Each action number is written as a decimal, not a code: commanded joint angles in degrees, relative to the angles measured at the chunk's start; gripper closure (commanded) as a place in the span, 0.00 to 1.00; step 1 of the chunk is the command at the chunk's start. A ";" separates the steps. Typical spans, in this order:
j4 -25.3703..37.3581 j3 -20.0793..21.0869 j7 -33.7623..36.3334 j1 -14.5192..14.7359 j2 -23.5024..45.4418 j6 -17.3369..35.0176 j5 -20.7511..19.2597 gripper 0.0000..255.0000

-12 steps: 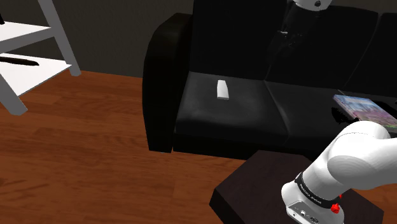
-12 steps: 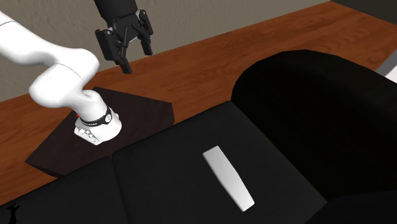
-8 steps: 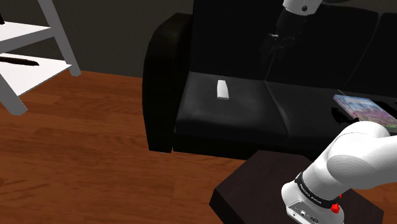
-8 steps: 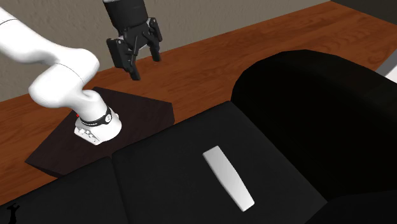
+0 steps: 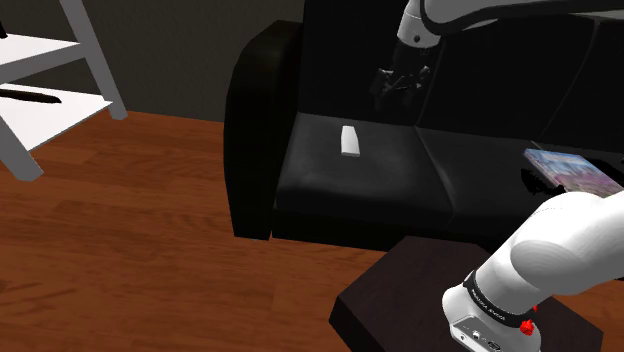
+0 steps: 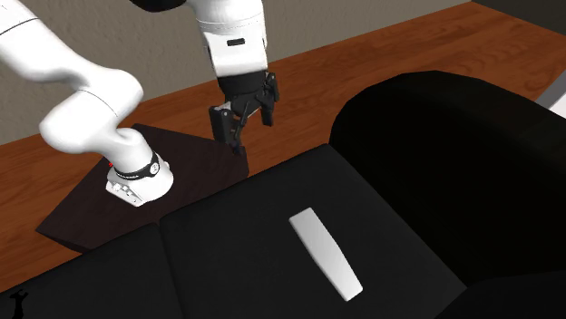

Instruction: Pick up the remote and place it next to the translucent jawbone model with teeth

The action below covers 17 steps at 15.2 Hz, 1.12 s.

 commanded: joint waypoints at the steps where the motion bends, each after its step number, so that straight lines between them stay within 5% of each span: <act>1: 1.43 -0.03 2.15 -0.70 4.58 2.43 0.20 0.00; 17: 21.46 -2.96 15.00 -4.91 39.46 12.00 3.73 0.00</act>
